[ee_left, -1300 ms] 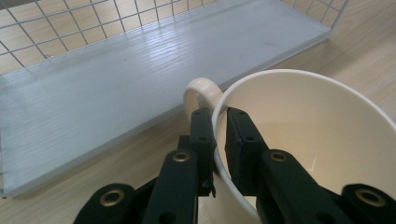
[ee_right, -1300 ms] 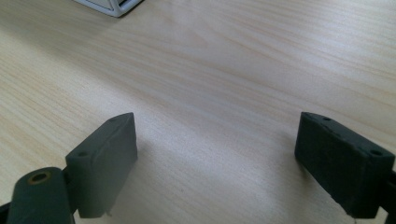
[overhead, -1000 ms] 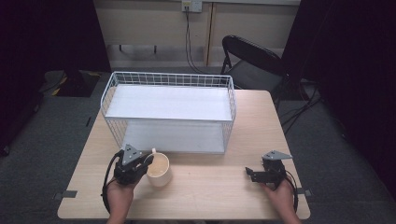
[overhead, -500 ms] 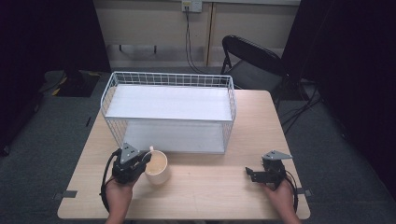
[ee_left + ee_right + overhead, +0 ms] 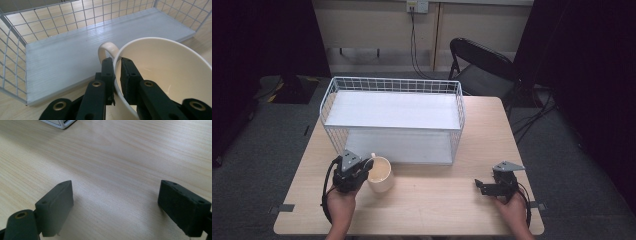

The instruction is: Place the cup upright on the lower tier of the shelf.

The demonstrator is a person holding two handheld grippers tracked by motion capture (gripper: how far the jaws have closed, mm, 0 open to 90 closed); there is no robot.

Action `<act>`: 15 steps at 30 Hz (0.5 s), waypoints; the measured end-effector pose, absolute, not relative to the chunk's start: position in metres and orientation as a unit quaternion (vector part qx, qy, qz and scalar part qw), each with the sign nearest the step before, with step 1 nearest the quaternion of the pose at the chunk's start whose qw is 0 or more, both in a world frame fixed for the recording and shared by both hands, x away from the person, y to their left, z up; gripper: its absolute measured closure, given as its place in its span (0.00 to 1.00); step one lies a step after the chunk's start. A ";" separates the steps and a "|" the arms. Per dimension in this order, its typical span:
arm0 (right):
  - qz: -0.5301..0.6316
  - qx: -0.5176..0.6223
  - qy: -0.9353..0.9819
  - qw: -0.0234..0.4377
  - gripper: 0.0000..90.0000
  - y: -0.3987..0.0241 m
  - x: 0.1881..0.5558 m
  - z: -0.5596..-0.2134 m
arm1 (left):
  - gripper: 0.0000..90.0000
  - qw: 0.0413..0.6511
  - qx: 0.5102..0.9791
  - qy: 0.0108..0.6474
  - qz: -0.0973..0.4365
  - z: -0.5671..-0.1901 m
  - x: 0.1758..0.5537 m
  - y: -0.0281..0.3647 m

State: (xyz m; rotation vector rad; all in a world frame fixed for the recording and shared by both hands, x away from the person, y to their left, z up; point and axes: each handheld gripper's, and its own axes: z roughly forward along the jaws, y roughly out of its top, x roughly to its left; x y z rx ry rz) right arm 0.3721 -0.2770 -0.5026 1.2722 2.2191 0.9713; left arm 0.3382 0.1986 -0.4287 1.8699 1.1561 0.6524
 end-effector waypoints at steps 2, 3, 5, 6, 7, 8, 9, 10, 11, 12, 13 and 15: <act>0.348 0.455 0.794 0.201 0.14 -0.277 0.372 -0.503 | 0.91 0.412 0.740 0.462 0.262 -0.429 0.340 0.198; 0.348 0.455 0.794 0.201 0.14 -0.277 0.372 -0.503 | 0.91 0.412 0.740 0.463 0.262 -0.428 0.341 0.198; 0.348 0.455 0.794 0.201 0.14 -0.277 0.372 -0.503 | 0.91 0.408 0.742 0.462 0.264 -0.427 0.343 0.197; 0.348 0.455 0.794 0.201 0.14 -0.277 0.372 -0.503 | 0.91 0.407 0.743 0.461 0.265 -0.427 0.343 0.197; 0.348 0.455 0.795 0.201 0.14 -0.277 0.372 -0.503 | 0.91 0.411 0.739 0.464 0.266 -0.426 0.345 0.195; 0.348 0.455 0.794 0.201 0.14 -0.277 0.372 -0.503 | 0.91 0.405 0.743 0.460 0.268 -0.425 0.345 0.196; 0.348 0.455 0.794 0.201 0.14 -0.277 0.372 -0.503 | 0.91 0.407 0.740 0.463 0.268 -0.424 0.346 0.196; 0.348 0.455 0.794 0.201 0.14 -0.277 0.372 -0.503 | 0.91 0.405 0.742 0.462 0.270 -0.423 0.347 0.196; 0.348 0.455 0.794 0.201 0.14 -0.277 0.372 -0.503 | 0.91 0.407 0.738 0.465 0.271 -0.423 0.348 0.196; 0.348 0.455 0.794 0.201 0.14 -0.277 0.372 -0.503 | 0.91 0.405 0.738 0.464 0.274 -0.422 0.348 0.196; 0.348 0.455 0.795 0.201 0.14 -0.277 0.372 -0.503 | 0.91 0.405 0.738 0.465 0.274 -0.422 0.349 0.196; 0.348 0.455 0.794 0.201 0.14 -0.277 0.372 -0.503 | 0.91 0.403 0.738 0.466 0.275 -0.421 0.351 0.197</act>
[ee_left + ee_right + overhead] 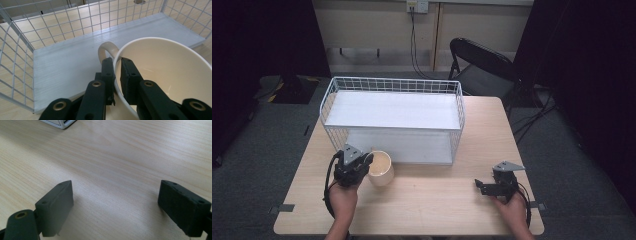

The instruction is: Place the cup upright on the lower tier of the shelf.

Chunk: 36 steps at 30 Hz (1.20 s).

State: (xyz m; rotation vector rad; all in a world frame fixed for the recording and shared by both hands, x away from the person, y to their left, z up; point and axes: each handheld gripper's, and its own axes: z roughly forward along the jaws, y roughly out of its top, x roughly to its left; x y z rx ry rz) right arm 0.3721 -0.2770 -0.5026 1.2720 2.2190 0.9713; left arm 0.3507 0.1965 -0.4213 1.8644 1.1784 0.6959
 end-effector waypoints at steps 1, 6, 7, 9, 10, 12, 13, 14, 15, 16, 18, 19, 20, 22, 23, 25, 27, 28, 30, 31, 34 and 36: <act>0.348 0.455 0.794 0.201 0.14 -0.277 0.372 -0.503 | 0.91 0.401 0.737 0.467 0.279 -0.421 0.352 0.196; 0.348 0.455 0.795 0.201 0.14 -0.277 0.372 -0.503 | 0.91 0.403 0.727 0.477 0.284 -0.421 0.358 0.196; 0.348 0.455 0.794 0.201 0.14 -0.277 0.372 -0.503 | 0.91 0.402 0.728 0.476 0.285 -0.420 0.359 0.196; 0.348 0.455 0.795 0.201 0.14 -0.277 0.372 -0.503 | 0.91 0.404 0.726 0.479 0.283 -0.420 0.361 0.196; 0.348 0.455 0.795 0.201 0.14 -0.277 0.372 -0.503 | 0.91 0.403 0.725 0.480 0.285 -0.420 0.362 0.195; 0.348 0.455 0.794 0.201 0.14 -0.277 0.372 -0.503 | 0.91 0.401 0.722 0.483 0.292 -0.420 0.365 0.194; 0.348 0.455 0.795 0.201 0.14 -0.277 0.372 -0.503 | 0.91 0.404 0.718 0.487 0.291 -0.421 0.366 0.193; 0.348 0.455 0.794 0.201 0.14 -0.277 0.372 -0.503 | 0.91 0.404 0.718 0.487 0.291 -0.421 0.367 0.192; 0.348 0.455 0.795 0.201 0.14 -0.277 0.372 -0.503 | 0.91 0.402 0.717 0.487 0.294 -0.421 0.368 0.192; 0.348 0.455 0.795 0.201 0.14 -0.277 0.372 -0.503 | 0.91 0.403 0.715 0.489 0.295 -0.422 0.369 0.191; 0.348 0.455 0.794 0.201 0.14 -0.277 0.372 -0.503 | 0.91 0.402 0.711 0.495 0.296 -0.423 0.371 0.190; 0.348 0.455 0.794 0.201 0.14 -0.277 0.372 -0.503 | 0.91 0.401 0.710 0.497 0.296 -0.424 0.372 0.190; 0.348 0.455 0.794 0.201 0.14 -0.277 0.372 -0.503 | 0.91 0.401 0.710 0.498 0.296 -0.424 0.374 0.189; 0.348 0.455 0.795 0.201 0.14 -0.277 0.372 -0.503 | 0.91 0.401 0.705 0.502 0.299 -0.425 0.376 0.186; 0.348 0.455 0.794 0.201 0.14 -0.277 0.372 -0.503 | 0.91 0.396 0.710 0.500 0.298 -0.425 0.377 0.186; 0.348 0.455 0.795 0.202 0.14 -0.277 0.372 -0.503 | 0.91 0.398 0.707 0.503 0.298 -0.425 0.379 0.184; 0.348 0.455 0.794 0.201 0.14 -0.277 0.372 -0.503 | 0.91 0.400 0.705 0.505 0.296 -0.425 0.380 0.182; 0.348 0.455 0.794 0.201 0.14 -0.277 0.372 -0.503 | 0.91 0.400 0.705 0.506 0.295 -0.426 0.381 0.182; 0.348 0.455 0.794 0.201 0.14 -0.277 0.372 -0.503 | 0.91 0.399 0.703 0.508 0.297 -0.426 0.382 0.181; 0.348 0.455 0.795 0.201 0.14 -0.277 0.372 -0.503 | 0.91 0.400 0.700 0.511 0.298 -0.427 0.382 0.180; 0.348 0.455 0.795 0.201 0.14 -0.277 0.372 -0.503 | 0.91 0.397 0.702 0.511 0.297 -0.427 0.384 0.179; 0.348 0.455 0.794 0.201 0.14 -0.277 0.372 -0.503 | 0.91 0.396 0.702 0.512 0.298 -0.428 0.385 0.178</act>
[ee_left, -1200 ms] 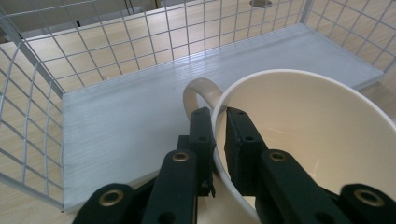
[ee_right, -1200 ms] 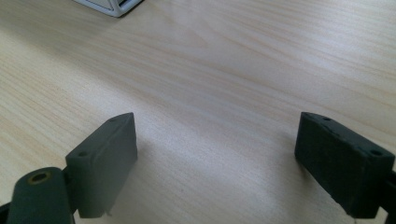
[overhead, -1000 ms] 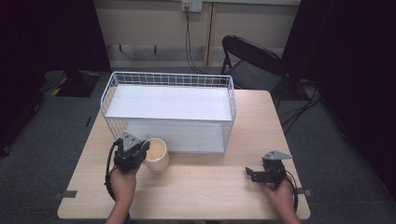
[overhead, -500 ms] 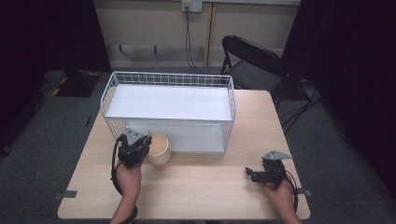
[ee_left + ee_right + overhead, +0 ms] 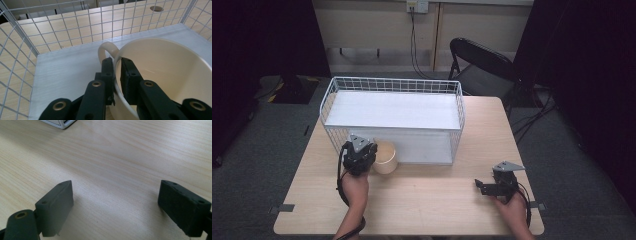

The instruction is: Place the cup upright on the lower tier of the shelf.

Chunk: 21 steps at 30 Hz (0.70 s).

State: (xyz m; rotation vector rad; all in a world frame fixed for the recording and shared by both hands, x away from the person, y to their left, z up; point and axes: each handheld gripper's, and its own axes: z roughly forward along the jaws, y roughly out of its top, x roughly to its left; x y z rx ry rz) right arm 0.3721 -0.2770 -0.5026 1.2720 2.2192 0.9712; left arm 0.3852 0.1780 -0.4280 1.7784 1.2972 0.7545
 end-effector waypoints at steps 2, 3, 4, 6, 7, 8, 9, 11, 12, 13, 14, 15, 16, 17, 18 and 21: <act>0.348 0.455 0.795 0.201 0.14 -0.277 0.372 -0.503 | 0.91 0.393 0.701 0.514 0.299 -0.429 0.387 0.177; 0.348 0.455 0.794 0.201 0.14 -0.277 0.372 -0.503 | 0.91 0.392 0.703 0.514 0.298 -0.429 0.387 0.177; 0.348 0.455 0.795 0.201 0.14 -0.277 0.372 -0.503 | 0.91 0.391 0.703 0.514 0.298 -0.430 0.388 0.177; 0.348 0.455 0.795 0.201 0.14 -0.277 0.372 -0.503 | 0.91 0.390 0.702 0.515 0.299 -0.431 0.389 0.177; 0.348 0.455 0.794 0.201 0.14 -0.277 0.372 -0.503 | 0.91 0.390 0.701 0.517 0.300 -0.432 0.389 0.177; 0.348 0.455 0.794 0.201 0.14 -0.277 0.372 -0.503 | 0.91 0.388 0.701 0.517 0.301 -0.432 0.389 0.178; 0.348 0.455 0.794 0.201 0.14 -0.277 0.372 -0.503 | 0.91 0.388 0.700 0.519 0.302 -0.432 0.389 0.177; 0.348 0.455 0.795 0.201 0.14 -0.277 0.372 -0.503 | 0.91 0.386 0.700 0.520 0.301 -0.433 0.390 0.178; 0.348 0.455 0.794 0.201 0.14 -0.277 0.372 -0.503 | 0.91 0.384 0.699 0.521 0.302 -0.433 0.391 0.178; 0.348 0.455 0.794 0.201 0.14 -0.277 0.372 -0.503 | 0.91 0.383 0.699 0.522 0.302 -0.433 0.391 0.178; 0.348 0.455 0.795 0.201 0.14 -0.277 0.372 -0.503 | 0.91 0.384 0.699 0.522 0.303 -0.433 0.391 0.178; 0.348 0.455 0.794 0.201 0.14 -0.277 0.372 -0.503 | 0.91 0.385 0.697 0.523 0.304 -0.434 0.391 0.178; 0.348 0.455 0.794 0.201 0.14 -0.277 0.372 -0.503 | 0.91 0.383 0.698 0.523 0.304 -0.433 0.391 0.179; 0.348 0.455 0.795 0.201 0.14 -0.277 0.372 -0.503 | 0.91 0.383 0.699 0.523 0.304 -0.433 0.392 0.179; 0.348 0.455 0.794 0.202 0.14 -0.277 0.372 -0.503 | 0.91 0.385 0.696 0.525 0.304 -0.434 0.392 0.178; 0.348 0.455 0.795 0.201 0.14 -0.277 0.372 -0.503 | 0.91 0.385 0.692 0.529 0.304 -0.434 0.393 0.179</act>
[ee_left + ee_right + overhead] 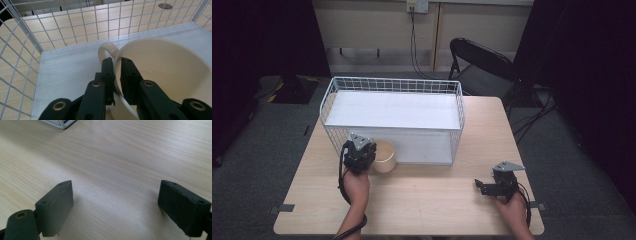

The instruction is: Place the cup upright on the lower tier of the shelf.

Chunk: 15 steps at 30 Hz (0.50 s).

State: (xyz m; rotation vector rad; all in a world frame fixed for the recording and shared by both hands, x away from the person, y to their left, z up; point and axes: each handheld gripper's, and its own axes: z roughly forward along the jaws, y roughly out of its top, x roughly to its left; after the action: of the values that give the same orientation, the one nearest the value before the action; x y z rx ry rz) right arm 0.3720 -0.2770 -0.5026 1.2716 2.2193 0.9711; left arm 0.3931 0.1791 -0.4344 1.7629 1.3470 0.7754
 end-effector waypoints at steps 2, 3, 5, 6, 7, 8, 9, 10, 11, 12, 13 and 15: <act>0.348 0.455 0.794 0.201 0.14 -0.277 0.372 -0.503 | 0.91 0.385 0.691 0.530 0.306 -0.435 0.394 0.179; 0.348 0.455 0.795 0.201 0.14 -0.277 0.372 -0.503 | 0.91 0.384 0.692 0.530 0.303 -0.434 0.394 0.180; 0.348 0.455 0.795 0.201 0.14 -0.277 0.372 -0.503 | 0.91 0.386 0.689 0.533 0.304 -0.435 0.395 0.180; 0.348 0.455 0.795 0.201 0.14 -0.277 0.372 -0.503 | 0.91 0.384 0.690 0.532 0.306 -0.434 0.396 0.180; 0.348 0.455 0.795 0.201 0.14 -0.277 0.372 -0.503 | 0.91 0.383 0.691 0.532 0.305 -0.434 0.396 0.180; 0.348 0.455 0.795 0.201 0.14 -0.277 0.372 -0.503 | 0.91 0.383 0.692 0.531 0.304 -0.434 0.397 0.180; 0.348 0.455 0.795 0.201 0.14 -0.277 0.372 -0.503 | 0.91 0.383 0.692 0.531 0.305 -0.434 0.398 0.180; 0.348 0.455 0.795 0.201 0.14 -0.277 0.372 -0.503 | 0.91 0.386 0.688 0.534 0.305 -0.434 0.399 0.179; 0.348 0.455 0.795 0.201 0.14 -0.277 0.372 -0.503 | 0.91 0.381 0.692 0.532 0.306 -0.434 0.399 0.180; 0.348 0.455 0.795 0.201 0.14 -0.277 0.372 -0.503 | 0.91 0.384 0.690 0.533 0.304 -0.434 0.400 0.180; 0.348 0.455 0.795 0.201 0.14 -0.277 0.372 -0.503 | 0.91 0.382 0.690 0.534 0.305 -0.434 0.400 0.180; 0.348 0.455 0.795 0.201 0.14 -0.277 0.372 -0.503 | 0.91 0.386 0.685 0.536 0.307 -0.435 0.401 0.179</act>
State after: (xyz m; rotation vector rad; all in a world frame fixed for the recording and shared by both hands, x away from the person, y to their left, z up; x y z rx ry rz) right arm 0.3717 -0.2770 -0.5026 1.2708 2.2199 0.9707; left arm 0.4013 0.1786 -0.4349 1.7453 1.3646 0.7823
